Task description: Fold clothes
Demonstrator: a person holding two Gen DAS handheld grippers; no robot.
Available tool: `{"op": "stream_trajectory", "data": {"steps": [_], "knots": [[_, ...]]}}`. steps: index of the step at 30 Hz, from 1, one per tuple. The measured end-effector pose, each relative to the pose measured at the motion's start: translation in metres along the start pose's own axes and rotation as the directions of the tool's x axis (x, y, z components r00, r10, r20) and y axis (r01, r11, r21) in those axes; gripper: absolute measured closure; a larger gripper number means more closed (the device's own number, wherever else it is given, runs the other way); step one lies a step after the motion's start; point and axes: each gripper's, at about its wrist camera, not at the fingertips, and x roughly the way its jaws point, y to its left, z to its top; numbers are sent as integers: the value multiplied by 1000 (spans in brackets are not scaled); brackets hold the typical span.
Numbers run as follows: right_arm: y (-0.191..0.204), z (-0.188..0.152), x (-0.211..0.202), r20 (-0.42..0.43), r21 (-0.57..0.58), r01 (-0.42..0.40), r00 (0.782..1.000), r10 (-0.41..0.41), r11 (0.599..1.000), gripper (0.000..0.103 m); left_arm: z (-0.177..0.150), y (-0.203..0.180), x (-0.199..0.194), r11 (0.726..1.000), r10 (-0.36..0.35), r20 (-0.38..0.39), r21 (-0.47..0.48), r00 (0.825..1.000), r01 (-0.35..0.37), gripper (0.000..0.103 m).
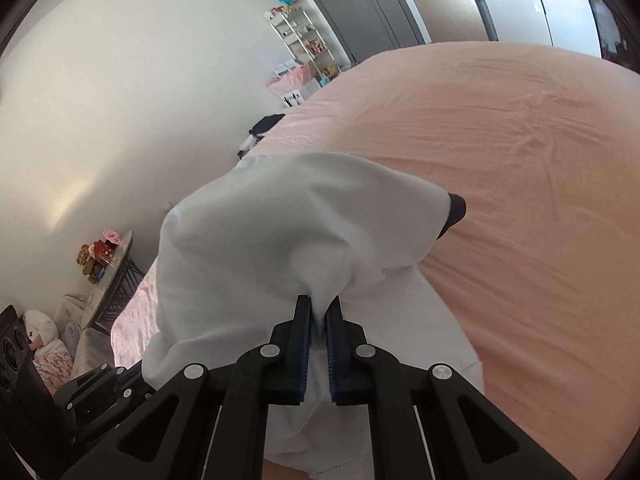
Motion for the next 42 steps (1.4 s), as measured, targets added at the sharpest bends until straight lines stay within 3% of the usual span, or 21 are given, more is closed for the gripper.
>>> {"op": "stream_trajectory", "data": {"steps": [10, 15, 18, 19, 21, 22, 23, 27, 30, 34, 38, 42], "knots": [[8, 12, -96, 143, 5, -20, 990, 19, 1000, 102, 65, -60, -58, 990, -102, 123, 113, 987, 88, 100], [15, -14, -114, 114, -122, 82, 991, -68, 989, 101, 60, -90, -62, 977, -94, 65, 200, 993, 79, 100], [20, -34, -120, 92, -211, 154, 986, -138, 965, 99, 54, -80, -53, 985, -119, 10, 130, 993, 116, 100], [21, -40, -122, 86, -241, 177, 983, -161, 954, 93, 53, -78, -52, 986, -123, 3, 110, 992, 122, 100], [24, -53, -126, 76, -301, 222, 975, -208, 928, 60, 51, -75, -50, 989, -126, -9, 77, 992, 126, 100], [26, -60, -128, 72, -330, 243, 970, -232, 912, 29, 50, -74, -49, 990, -117, -12, 76, 993, 117, 100], [28, -67, -130, 69, -359, 263, 964, -256, 895, 18, 50, -74, -48, 991, -105, -14, 80, 994, 106, 100], [34, -92, -136, 63, -470, 333, 936, -346, 817, 18, 46, -71, -44, 991, -87, -45, 99, 995, 92, 99], [34, -99, -111, 38, -517, 336, 928, -371, 787, 18, 44, -62, -39, 995, -80, -90, 54, 993, 85, 99], [40, -97, -73, 27, -540, 332, 925, -378, 773, 18, 40, -55, -40, 995, -94, -110, 21, 989, 97, 98], [32, -87, -25, 22, -544, 388, 893, -449, 744, 18, 35, -56, -47, 994, -71, -121, 79, 990, 81, 97], [20, -73, 4, -7, -494, 379, 898, -440, 782, 18, 22, -54, -51, 987, -9, -127, 160, 992, 29, 97]]}}
